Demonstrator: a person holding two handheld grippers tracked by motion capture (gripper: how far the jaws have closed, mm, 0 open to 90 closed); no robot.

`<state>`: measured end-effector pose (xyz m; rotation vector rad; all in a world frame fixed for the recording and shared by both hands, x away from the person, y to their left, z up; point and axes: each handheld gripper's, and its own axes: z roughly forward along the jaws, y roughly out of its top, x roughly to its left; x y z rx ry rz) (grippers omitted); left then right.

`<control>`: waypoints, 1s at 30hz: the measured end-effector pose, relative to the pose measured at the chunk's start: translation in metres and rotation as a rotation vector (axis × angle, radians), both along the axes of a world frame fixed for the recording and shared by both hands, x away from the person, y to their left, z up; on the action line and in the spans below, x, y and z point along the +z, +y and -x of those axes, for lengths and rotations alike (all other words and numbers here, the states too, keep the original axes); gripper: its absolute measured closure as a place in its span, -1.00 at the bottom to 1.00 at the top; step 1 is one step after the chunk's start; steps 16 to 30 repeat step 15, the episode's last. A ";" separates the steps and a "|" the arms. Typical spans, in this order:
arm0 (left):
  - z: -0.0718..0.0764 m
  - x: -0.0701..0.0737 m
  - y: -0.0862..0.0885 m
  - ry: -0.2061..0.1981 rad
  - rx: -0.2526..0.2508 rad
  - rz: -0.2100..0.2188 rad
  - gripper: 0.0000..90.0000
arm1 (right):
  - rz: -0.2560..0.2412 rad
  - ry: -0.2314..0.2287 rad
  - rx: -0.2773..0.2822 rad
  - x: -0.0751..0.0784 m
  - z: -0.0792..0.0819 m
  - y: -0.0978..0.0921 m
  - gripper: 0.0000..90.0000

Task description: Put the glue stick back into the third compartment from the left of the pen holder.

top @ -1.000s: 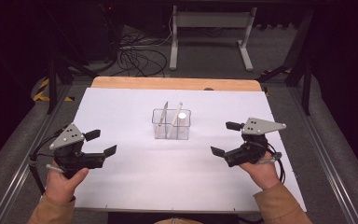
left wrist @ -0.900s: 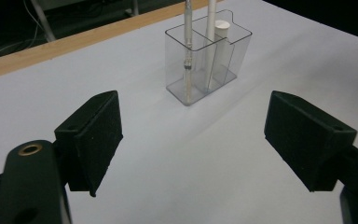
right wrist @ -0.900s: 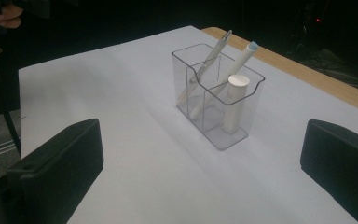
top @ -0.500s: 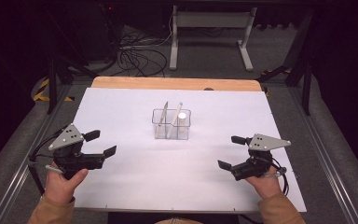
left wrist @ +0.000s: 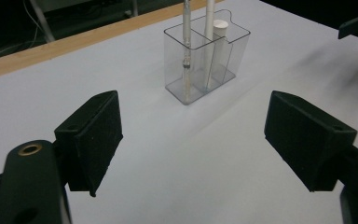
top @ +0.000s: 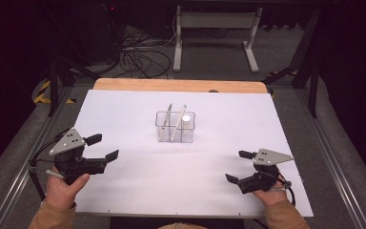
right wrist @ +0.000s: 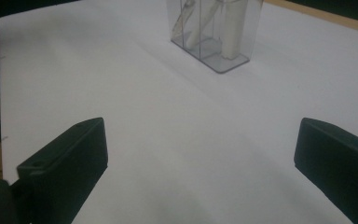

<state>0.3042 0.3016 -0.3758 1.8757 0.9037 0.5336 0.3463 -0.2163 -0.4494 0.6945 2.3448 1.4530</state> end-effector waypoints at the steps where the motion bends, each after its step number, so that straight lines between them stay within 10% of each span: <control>1: 0.000 0.000 0.000 0.000 -0.002 -0.002 -0.56 | -0.008 -0.004 -0.001 0.001 0.000 0.000 -0.93; 30: 0.006 -0.008 0.001 -0.022 -0.021 0.031 -0.57 | -0.024 -0.025 -0.009 0.005 0.002 -0.003 -0.93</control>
